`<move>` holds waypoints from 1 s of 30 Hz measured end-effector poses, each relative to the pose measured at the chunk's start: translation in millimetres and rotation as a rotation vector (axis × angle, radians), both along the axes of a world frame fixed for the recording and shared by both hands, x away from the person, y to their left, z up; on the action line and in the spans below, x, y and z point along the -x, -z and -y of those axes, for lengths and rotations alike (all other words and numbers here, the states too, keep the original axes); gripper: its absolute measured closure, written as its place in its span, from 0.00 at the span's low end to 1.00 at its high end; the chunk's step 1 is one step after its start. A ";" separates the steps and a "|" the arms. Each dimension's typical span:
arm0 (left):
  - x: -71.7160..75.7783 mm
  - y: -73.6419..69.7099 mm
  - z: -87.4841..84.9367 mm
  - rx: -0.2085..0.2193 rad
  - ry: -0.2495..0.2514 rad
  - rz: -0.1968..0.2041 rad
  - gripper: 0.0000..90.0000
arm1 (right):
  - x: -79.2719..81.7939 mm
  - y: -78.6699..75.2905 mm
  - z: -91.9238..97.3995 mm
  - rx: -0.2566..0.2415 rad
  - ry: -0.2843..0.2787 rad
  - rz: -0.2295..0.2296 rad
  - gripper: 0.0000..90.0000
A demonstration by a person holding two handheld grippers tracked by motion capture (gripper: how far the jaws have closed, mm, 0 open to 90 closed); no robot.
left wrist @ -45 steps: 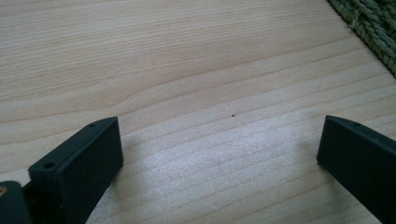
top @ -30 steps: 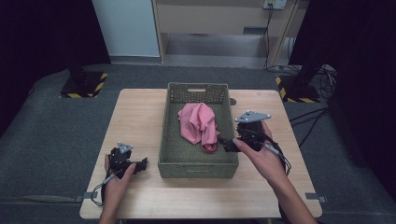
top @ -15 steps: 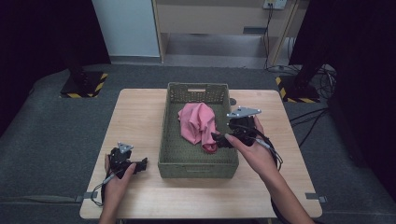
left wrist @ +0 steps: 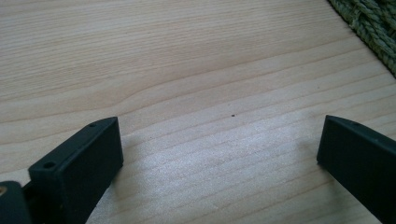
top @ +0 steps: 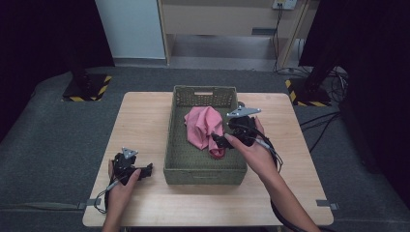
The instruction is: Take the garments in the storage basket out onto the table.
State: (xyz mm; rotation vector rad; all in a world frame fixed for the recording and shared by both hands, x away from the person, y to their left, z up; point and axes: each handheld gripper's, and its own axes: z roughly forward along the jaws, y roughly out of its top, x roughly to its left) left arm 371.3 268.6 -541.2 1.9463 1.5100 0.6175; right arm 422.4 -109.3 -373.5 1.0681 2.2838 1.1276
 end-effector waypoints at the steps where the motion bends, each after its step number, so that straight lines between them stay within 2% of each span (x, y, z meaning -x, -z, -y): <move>1: 0.0 0.0 0.0 0.000 0.000 0.000 0.00 | -0.6 0.2 -0.6 -0.001 0.001 -0.002 0.02; 10: 0.0 0.0 0.0 0.000 0.000 0.000 0.00 | -9.0 6.3 -12.4 0.012 0.002 -0.016 0.02; 30: 0.0 0.0 0.0 0.000 0.000 0.000 0.00 | -44.5 17.6 -40.5 0.056 0.036 -0.036 0.02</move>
